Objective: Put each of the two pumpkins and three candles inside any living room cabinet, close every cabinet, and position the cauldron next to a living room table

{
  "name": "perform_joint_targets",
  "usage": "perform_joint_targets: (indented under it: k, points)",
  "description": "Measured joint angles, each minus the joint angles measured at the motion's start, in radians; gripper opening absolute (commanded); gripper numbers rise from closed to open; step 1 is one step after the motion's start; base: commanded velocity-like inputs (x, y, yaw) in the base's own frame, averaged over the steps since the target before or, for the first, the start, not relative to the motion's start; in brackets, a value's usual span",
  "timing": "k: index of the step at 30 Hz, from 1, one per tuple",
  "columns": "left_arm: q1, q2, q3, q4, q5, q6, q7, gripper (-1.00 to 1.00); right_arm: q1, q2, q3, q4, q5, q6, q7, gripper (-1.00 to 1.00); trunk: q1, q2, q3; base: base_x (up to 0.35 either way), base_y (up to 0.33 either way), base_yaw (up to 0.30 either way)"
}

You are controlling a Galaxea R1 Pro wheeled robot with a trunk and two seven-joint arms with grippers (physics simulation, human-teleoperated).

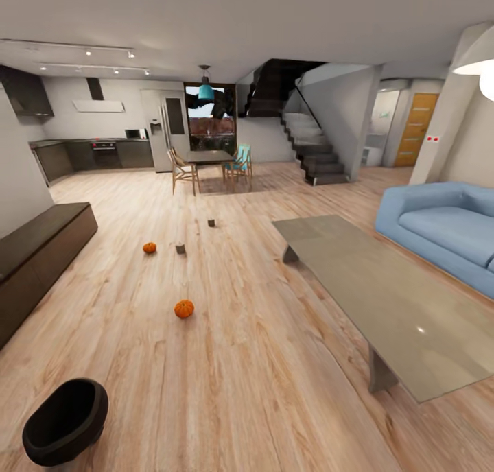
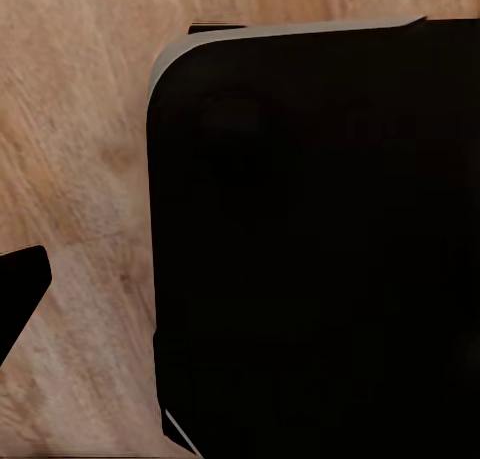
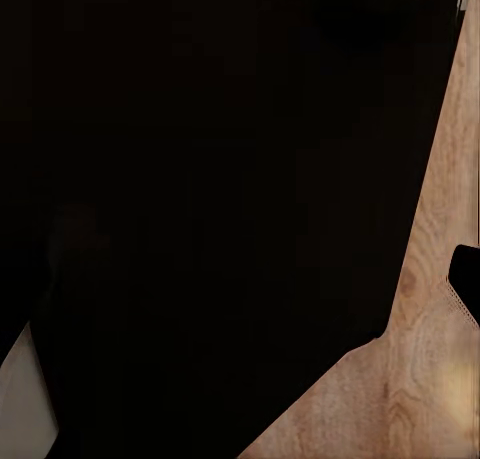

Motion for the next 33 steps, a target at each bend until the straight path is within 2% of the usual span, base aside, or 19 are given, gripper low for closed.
perform_joint_targets:
  k: [22, 33]
  points:
    - [0.000, 0.000, 0.001, 0.001, 0.000, -0.020, 0.000, 1.00, 0.000, 0.000, 0.000, 0.000, 0.000, 0.000, 0.000, 1.00, 0.000, 0.000, 0.000, 0.021, 0.000, 0.269]
    - [0.000, 0.001, 0.000, 0.001, 0.000, -0.020, 0.000, 1.00, 0.000, -0.001, 0.000, 0.000, 0.000, 0.000, 0.000, 1.00, -0.001, 0.000, 0.000, 0.222, 0.032, 0.269]
